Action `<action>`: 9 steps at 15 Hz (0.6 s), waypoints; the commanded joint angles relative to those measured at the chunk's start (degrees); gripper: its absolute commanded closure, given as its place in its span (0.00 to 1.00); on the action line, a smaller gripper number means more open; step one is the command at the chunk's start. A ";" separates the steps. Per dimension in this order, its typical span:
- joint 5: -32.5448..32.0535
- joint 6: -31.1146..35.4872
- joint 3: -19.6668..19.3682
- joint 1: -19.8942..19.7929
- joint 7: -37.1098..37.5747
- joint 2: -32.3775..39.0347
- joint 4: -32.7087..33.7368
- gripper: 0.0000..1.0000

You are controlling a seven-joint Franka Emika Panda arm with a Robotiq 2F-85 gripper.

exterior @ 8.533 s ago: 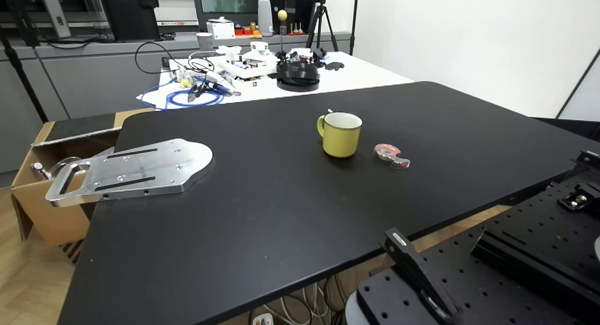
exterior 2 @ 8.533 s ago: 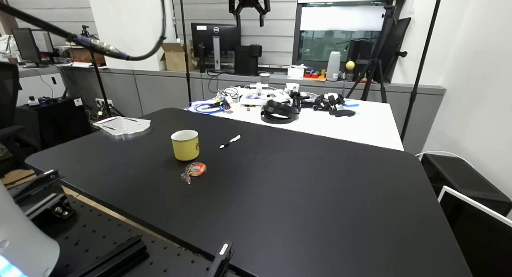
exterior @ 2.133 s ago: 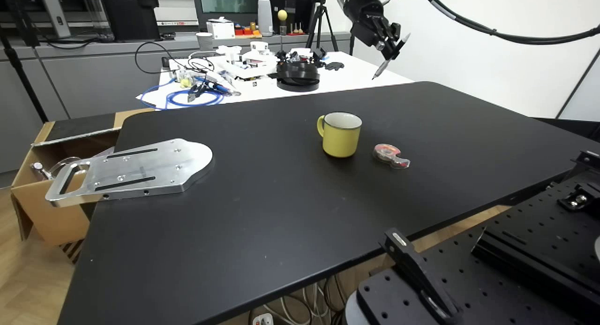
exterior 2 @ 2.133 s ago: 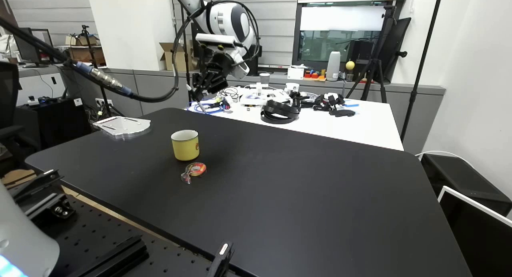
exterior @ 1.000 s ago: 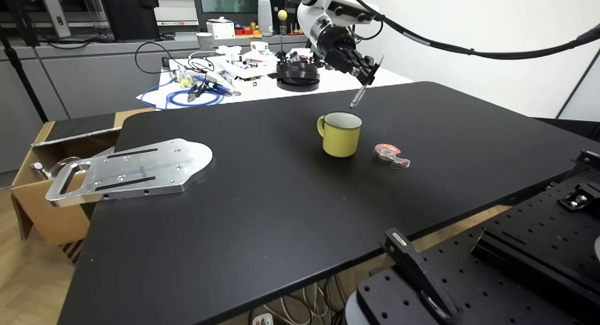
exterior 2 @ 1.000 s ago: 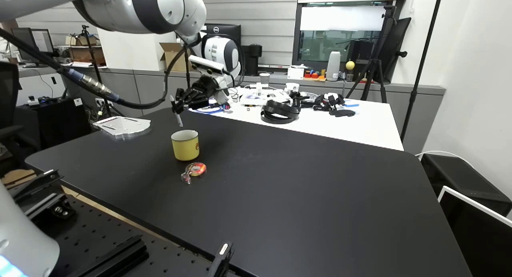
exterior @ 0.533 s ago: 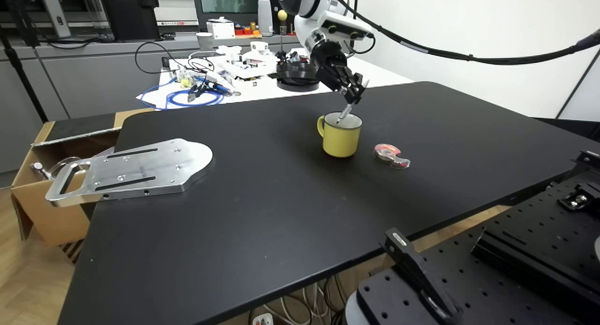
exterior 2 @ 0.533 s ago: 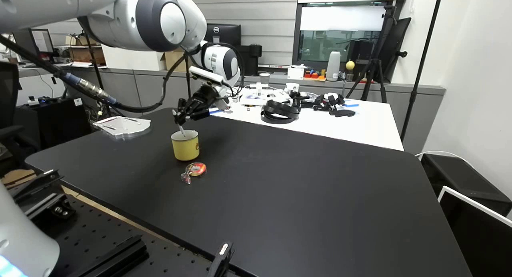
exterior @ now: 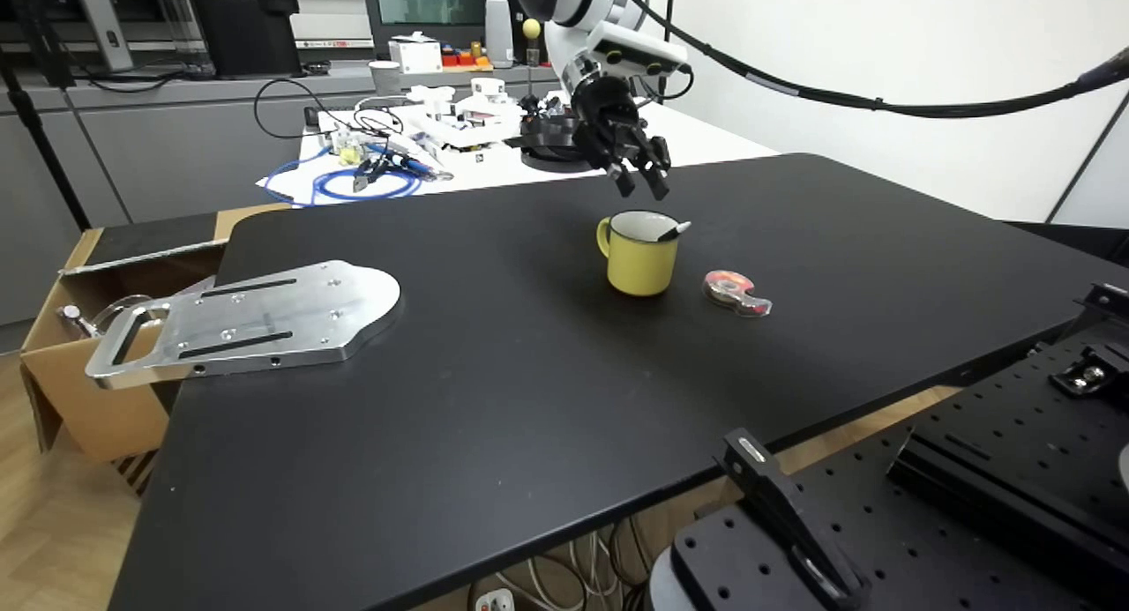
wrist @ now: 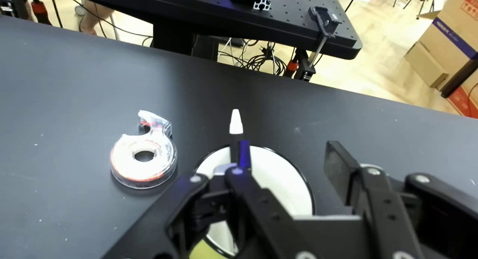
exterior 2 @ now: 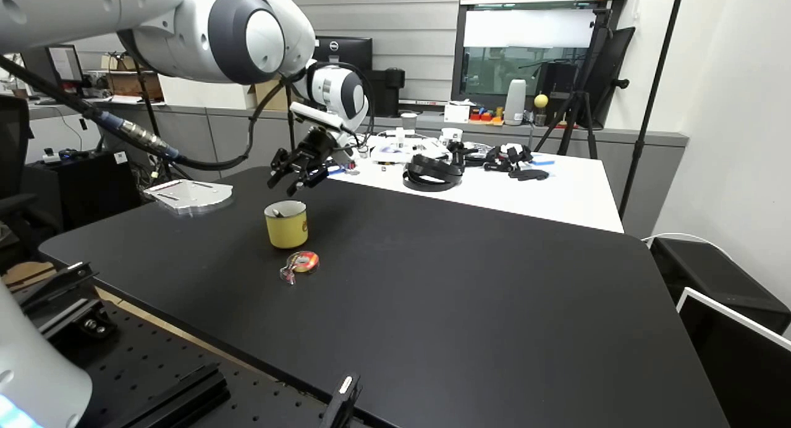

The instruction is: Put the pen in the mug

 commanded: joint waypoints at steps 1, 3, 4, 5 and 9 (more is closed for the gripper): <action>-0.29 -0.06 0.31 0.34 -1.24 -1.83 3.65 0.15; -1.05 1.07 0.11 0.64 -3.60 -3.93 4.39 0.02; -0.10 0.82 0.04 0.44 -1.97 -1.98 2.96 0.00; -0.09 0.84 0.04 0.48 -2.19 -2.83 3.10 0.12; -0.08 0.92 0.02 0.49 -2.19 -2.02 2.72 0.00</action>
